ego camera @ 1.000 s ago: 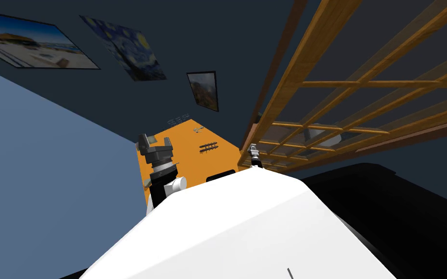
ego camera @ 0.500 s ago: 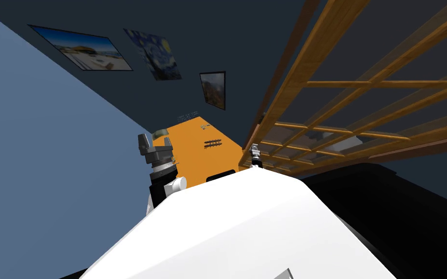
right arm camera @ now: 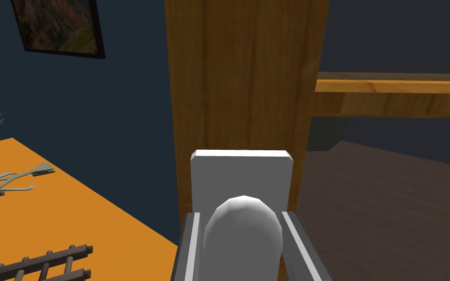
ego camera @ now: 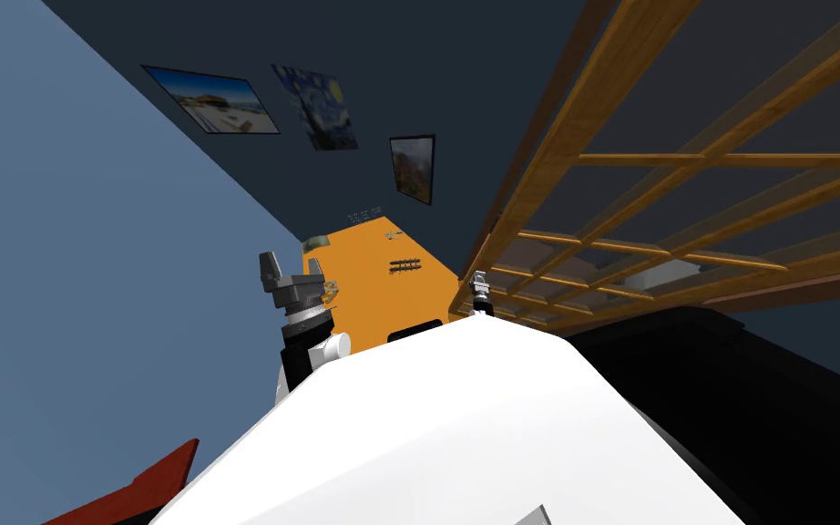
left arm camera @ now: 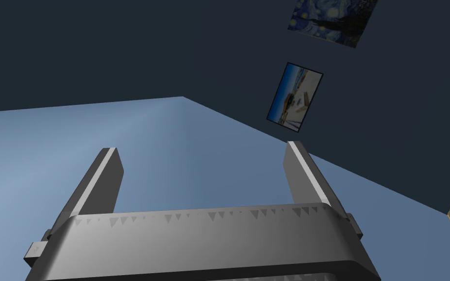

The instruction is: Pull the door open

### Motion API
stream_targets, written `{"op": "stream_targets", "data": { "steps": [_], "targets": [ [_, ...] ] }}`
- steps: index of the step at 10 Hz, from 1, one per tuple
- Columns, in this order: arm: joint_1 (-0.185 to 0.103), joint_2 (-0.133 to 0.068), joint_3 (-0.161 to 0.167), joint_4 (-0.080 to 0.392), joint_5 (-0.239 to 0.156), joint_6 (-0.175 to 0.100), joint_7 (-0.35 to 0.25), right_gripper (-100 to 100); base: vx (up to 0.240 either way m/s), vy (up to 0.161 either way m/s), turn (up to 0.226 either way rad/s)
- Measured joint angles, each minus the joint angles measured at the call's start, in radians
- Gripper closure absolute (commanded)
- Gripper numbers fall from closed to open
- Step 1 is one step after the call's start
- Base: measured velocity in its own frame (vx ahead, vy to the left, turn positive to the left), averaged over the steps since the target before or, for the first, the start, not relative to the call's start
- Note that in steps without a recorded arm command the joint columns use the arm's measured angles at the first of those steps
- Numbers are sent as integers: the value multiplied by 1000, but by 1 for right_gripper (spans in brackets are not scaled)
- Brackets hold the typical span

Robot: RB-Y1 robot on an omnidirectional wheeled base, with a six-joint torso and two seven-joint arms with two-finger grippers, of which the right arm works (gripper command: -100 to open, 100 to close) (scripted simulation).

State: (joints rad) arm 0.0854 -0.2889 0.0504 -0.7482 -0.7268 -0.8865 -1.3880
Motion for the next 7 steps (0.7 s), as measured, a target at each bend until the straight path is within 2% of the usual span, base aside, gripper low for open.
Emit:
{"op": "stream_targets", "data": {
  "steps": [4, 6, 7],
  "targets": [
    [24, -18, 34, -36, 19, 8, -21, 100, -207, 32, 58],
    [19, -27, 59, -18, 33, -1, -46, 100, -184, -2, 57],
    [29, -28, 69, -31, 38, -2, -51, 100, -167, -5, 60]
  ]
}}
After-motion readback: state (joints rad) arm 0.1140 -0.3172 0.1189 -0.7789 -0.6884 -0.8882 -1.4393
